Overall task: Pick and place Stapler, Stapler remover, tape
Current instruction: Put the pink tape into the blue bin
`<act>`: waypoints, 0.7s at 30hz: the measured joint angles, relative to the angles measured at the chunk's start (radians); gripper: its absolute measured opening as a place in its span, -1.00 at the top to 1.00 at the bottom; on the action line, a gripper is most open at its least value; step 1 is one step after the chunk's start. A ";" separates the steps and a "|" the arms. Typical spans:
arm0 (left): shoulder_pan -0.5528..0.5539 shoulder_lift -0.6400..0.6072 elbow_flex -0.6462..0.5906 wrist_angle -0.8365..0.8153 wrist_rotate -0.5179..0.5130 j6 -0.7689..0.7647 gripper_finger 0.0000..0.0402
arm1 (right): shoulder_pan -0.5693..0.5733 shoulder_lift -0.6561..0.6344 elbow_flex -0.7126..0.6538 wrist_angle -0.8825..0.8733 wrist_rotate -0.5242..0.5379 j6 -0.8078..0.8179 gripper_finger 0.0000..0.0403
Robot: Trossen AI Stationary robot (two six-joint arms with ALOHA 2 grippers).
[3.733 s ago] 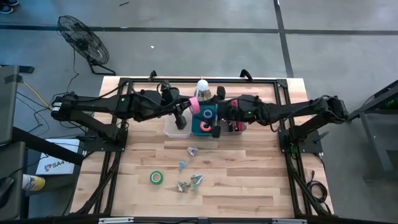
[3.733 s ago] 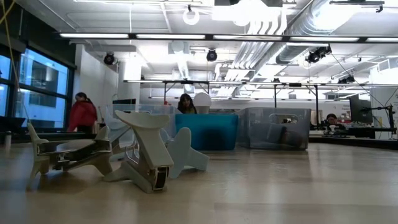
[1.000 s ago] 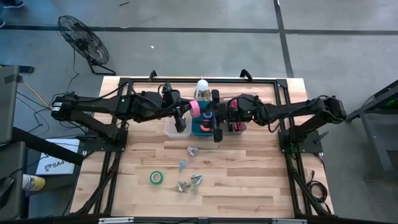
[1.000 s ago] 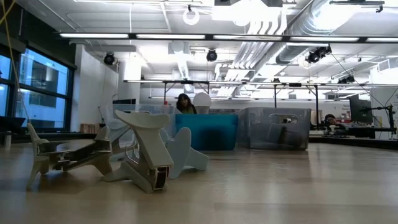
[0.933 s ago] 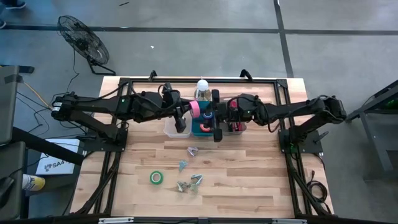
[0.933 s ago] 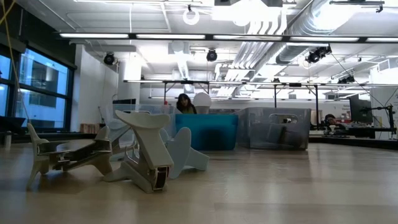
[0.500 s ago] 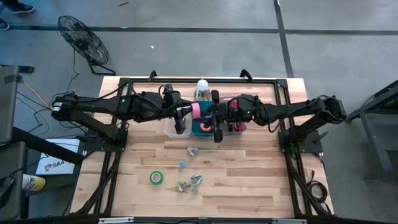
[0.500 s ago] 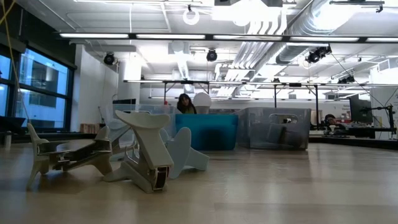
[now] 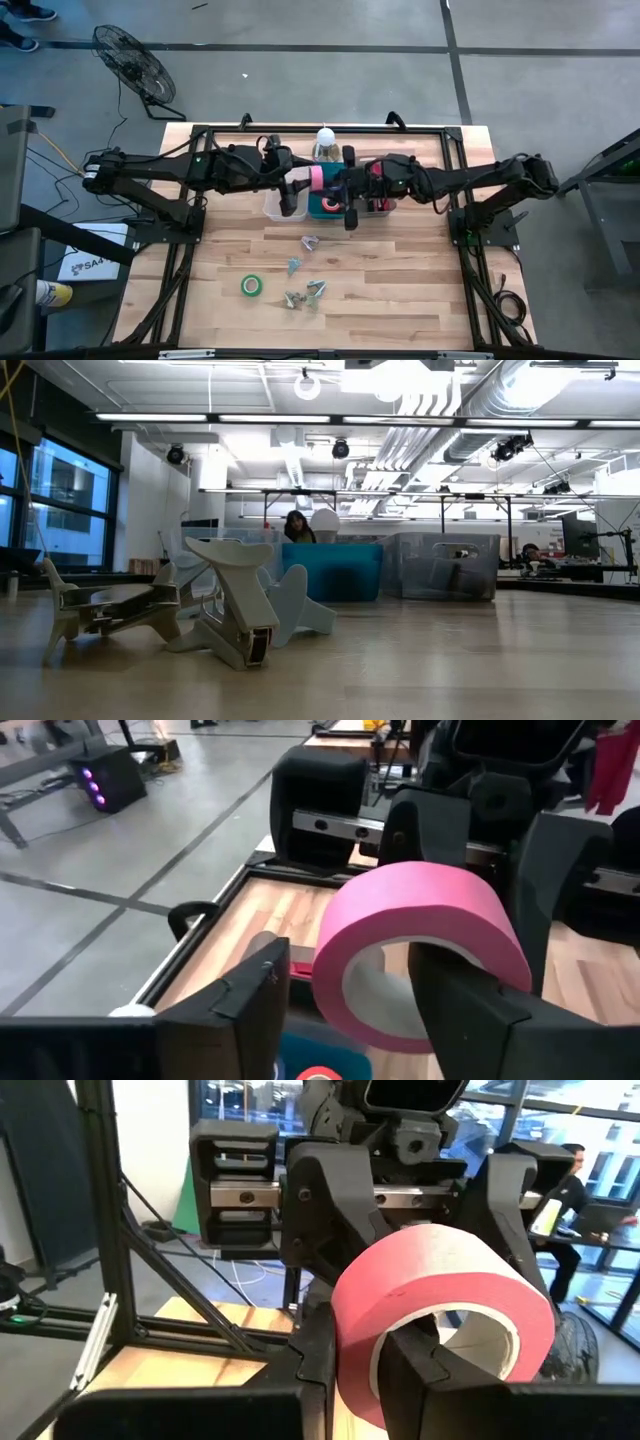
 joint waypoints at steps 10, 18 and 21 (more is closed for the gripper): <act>-0.001 -0.031 0.000 -0.080 -0.001 0.000 -0.11 | -0.013 -0.008 0.000 -0.073 0.042 0.034 0.81; -0.002 -0.085 -0.001 -0.169 -0.004 -0.008 -0.11 | -0.038 -0.008 -0.001 -0.113 0.044 0.067 0.81; -0.002 -0.114 0.001 -0.199 -0.024 -0.039 -0.11 | -0.053 -0.008 -0.001 -0.156 0.045 0.102 0.81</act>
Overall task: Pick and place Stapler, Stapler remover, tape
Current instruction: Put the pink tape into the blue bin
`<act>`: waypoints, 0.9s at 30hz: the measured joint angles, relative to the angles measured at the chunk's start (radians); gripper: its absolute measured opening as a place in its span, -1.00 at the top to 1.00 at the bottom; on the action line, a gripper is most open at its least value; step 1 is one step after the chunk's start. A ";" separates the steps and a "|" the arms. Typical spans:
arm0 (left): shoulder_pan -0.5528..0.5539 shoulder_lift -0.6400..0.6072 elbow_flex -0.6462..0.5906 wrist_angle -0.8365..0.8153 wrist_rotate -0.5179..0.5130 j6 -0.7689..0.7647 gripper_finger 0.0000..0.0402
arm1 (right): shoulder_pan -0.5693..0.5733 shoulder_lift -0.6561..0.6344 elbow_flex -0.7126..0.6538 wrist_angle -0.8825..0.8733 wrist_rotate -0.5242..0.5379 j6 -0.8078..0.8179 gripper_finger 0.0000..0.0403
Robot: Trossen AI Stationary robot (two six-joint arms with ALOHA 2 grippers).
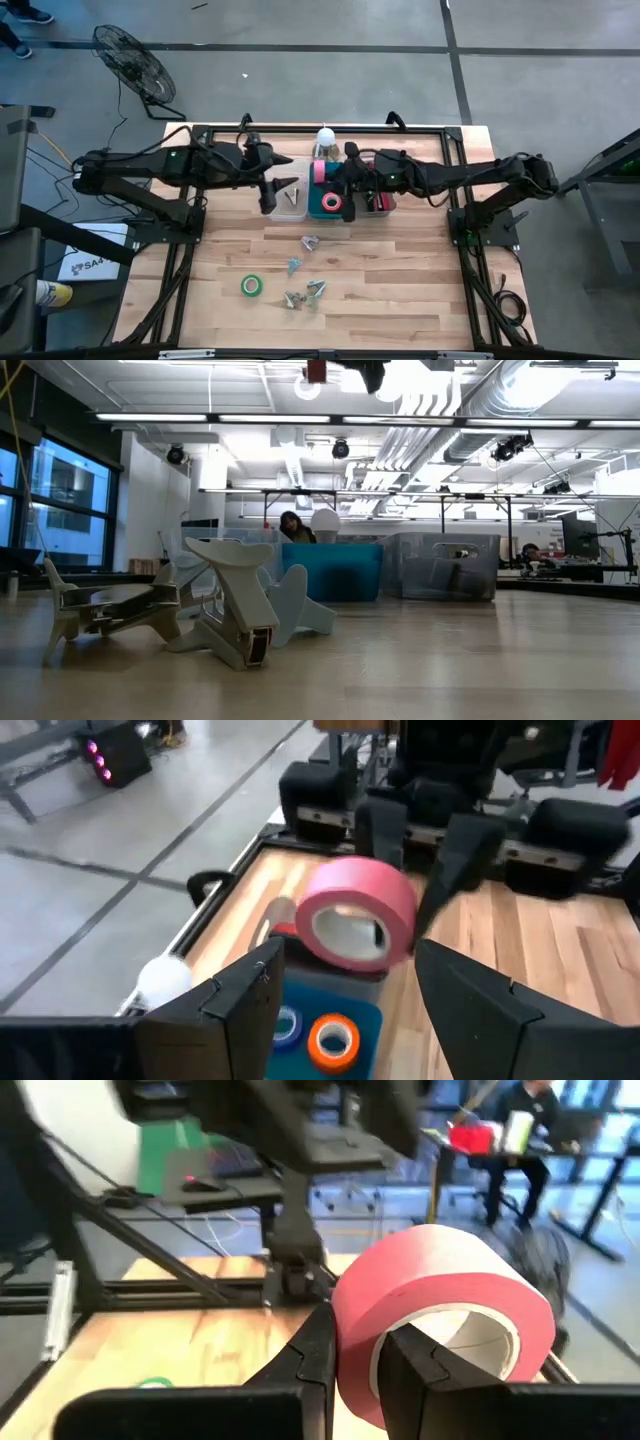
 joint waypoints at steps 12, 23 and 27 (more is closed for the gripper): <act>0.000 -0.089 -0.001 -0.132 -0.083 -0.077 -0.11 | -0.138 0.001 0.000 -0.270 0.059 0.257 0.81; 0.000 -0.106 0.000 -0.136 -0.134 -0.074 -0.11 | -0.225 0.028 0.074 -0.478 -0.001 0.342 0.81; 0.000 -0.106 0.000 -0.136 -0.135 -0.074 -0.11 | -0.230 0.120 0.221 -0.672 0.008 0.326 0.81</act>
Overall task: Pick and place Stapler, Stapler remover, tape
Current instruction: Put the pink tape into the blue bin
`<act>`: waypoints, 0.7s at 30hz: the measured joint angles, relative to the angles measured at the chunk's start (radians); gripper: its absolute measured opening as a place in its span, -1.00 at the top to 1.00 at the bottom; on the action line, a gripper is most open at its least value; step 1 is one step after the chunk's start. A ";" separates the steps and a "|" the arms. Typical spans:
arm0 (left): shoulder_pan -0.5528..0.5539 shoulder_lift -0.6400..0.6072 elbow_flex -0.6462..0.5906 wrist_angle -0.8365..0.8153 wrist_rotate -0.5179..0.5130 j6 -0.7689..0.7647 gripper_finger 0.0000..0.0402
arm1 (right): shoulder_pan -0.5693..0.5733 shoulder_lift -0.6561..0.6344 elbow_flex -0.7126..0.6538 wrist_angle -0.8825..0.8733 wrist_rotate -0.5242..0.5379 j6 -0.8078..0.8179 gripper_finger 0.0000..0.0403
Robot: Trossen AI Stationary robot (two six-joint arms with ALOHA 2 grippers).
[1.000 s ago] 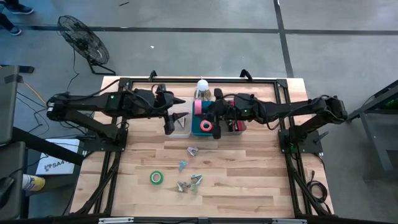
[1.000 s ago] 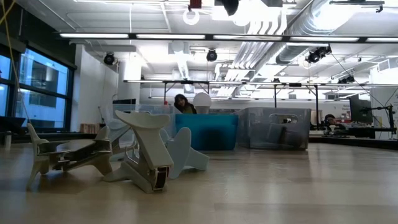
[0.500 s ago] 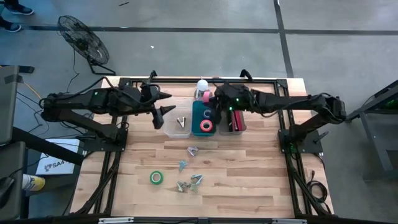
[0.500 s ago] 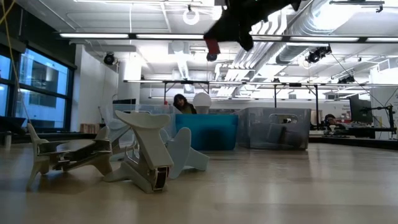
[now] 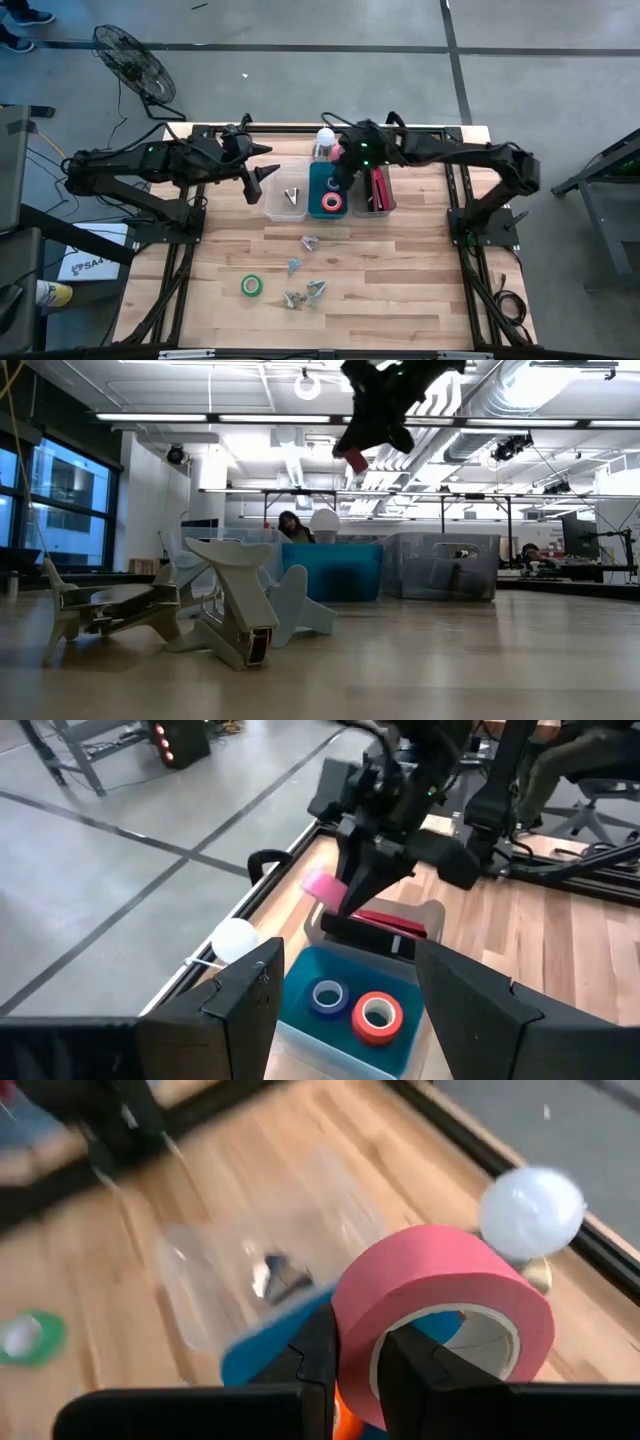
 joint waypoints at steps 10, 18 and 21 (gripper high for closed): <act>0.000 0.000 0.000 -0.013 -0.002 0.004 -0.11 | -0.011 0.318 0.392 -0.476 -0.047 -0.095 0.81; 0.000 0.000 0.000 -0.030 -0.002 0.000 -0.11 | -0.010 0.523 0.577 -0.655 -0.076 -0.100 0.81; 0.000 0.000 0.000 -0.038 -0.002 0.000 -0.11 | -0.005 0.562 0.584 -0.659 -0.073 -0.099 0.81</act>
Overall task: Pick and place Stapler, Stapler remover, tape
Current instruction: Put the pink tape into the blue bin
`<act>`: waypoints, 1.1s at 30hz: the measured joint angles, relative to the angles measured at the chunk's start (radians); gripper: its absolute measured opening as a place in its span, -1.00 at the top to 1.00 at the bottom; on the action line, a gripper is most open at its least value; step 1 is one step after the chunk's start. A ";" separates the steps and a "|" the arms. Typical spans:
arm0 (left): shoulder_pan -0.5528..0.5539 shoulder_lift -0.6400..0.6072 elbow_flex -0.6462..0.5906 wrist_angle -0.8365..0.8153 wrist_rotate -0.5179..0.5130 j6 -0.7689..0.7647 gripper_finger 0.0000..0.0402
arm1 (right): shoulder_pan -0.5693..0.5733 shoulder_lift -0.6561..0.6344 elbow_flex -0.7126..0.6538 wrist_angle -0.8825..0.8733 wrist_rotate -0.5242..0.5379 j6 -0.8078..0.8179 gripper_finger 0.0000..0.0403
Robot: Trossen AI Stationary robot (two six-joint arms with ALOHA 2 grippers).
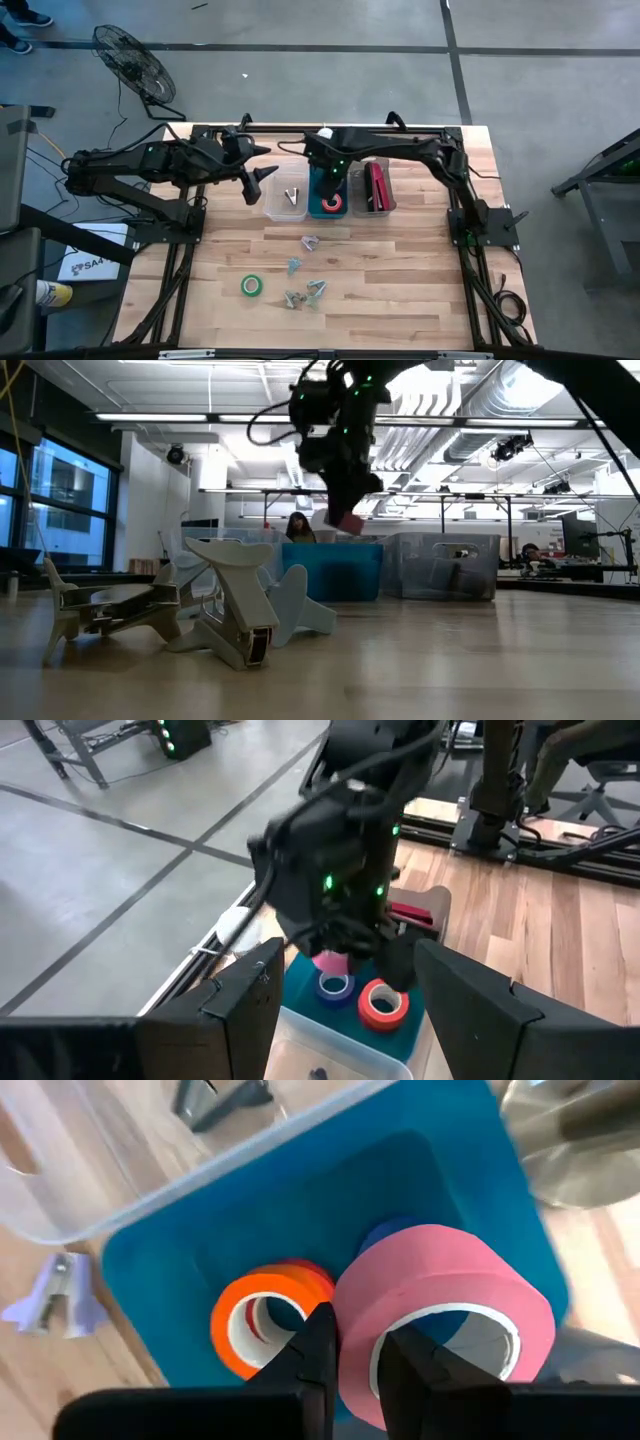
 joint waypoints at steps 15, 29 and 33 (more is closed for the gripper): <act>0.000 0.000 0.000 -0.014 0.001 0.000 -0.11 | 0.000 0.086 -0.009 0.056 0.040 0.029 0.81; 0.000 0.000 0.000 -0.016 0.002 0.000 -0.11 | -0.003 0.089 -0.009 0.025 0.035 0.067 0.81; 0.000 0.000 0.000 -0.016 0.002 0.000 -0.11 | -0.004 0.097 -0.009 0.014 0.048 0.066 0.81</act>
